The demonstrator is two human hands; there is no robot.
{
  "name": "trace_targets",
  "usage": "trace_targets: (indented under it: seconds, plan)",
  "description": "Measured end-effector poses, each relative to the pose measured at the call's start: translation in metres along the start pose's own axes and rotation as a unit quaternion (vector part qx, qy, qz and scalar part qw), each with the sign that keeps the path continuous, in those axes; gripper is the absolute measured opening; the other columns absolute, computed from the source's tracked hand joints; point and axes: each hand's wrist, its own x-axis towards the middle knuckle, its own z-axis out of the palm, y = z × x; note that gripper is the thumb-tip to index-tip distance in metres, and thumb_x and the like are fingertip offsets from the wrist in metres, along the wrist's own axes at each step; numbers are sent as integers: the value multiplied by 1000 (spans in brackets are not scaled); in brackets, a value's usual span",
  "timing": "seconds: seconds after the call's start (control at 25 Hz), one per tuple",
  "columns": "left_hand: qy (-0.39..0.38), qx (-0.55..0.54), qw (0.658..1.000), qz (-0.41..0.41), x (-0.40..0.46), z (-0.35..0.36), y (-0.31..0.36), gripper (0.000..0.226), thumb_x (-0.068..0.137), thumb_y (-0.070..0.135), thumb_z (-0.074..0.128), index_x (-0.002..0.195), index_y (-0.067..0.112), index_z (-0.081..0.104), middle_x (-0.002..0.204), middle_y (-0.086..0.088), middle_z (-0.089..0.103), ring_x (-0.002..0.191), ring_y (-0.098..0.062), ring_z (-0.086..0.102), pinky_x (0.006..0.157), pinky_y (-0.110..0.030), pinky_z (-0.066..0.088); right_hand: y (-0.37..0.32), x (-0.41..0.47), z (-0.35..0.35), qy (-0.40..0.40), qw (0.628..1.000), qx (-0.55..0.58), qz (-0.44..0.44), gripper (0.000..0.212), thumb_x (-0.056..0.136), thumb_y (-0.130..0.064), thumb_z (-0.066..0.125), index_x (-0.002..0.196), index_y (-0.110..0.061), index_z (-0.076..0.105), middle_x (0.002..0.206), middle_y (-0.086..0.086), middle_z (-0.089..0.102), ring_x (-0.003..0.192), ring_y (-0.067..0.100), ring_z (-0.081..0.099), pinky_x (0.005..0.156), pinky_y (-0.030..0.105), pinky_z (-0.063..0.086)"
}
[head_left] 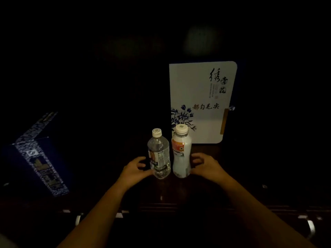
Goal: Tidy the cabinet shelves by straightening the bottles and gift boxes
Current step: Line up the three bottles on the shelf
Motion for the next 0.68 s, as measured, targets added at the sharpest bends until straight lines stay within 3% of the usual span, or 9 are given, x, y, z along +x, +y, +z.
trace_targets:
  seconds: [0.16,0.28,0.48,0.6,0.68]
  plan:
    - [-13,-89,995,42,18,4,0,66,73,14,76,131,18,45,125,-8,55,115,-23,53,93,-32,44,0,17,8,22,992,115,-36,67,63,-18,80,122,-26,49,118,1,60,103,15,59,87,34,52]
    - [-27,-131,988,77,29,12,2,54,75,7,73,121,22,51,117,-1,58,115,-22,54,88,-25,44,-1,28,17,64,985,151,-53,64,63,-20,80,119,-25,50,115,-4,60,106,11,57,86,27,49]
    - [2,-149,985,81,32,30,2,64,70,8,77,125,20,47,121,-1,56,114,-19,52,97,-38,45,-2,27,34,95,980,167,-56,61,65,-18,79,117,-25,48,107,-13,56,101,3,52,79,13,45]
    - [53,-138,985,93,30,42,5,63,67,8,80,119,24,48,109,8,57,101,-9,53,86,-25,47,-4,25,35,117,978,166,-48,59,65,-16,79,114,-25,48,106,-12,55,102,5,52,85,22,46]
    - [81,-151,981,95,26,49,8,61,65,6,80,114,27,50,100,15,57,91,-1,53,74,-14,43,-4,18,33,130,977,163,-39,57,64,-15,79,111,-27,49,103,-13,55,101,5,53,83,21,47]
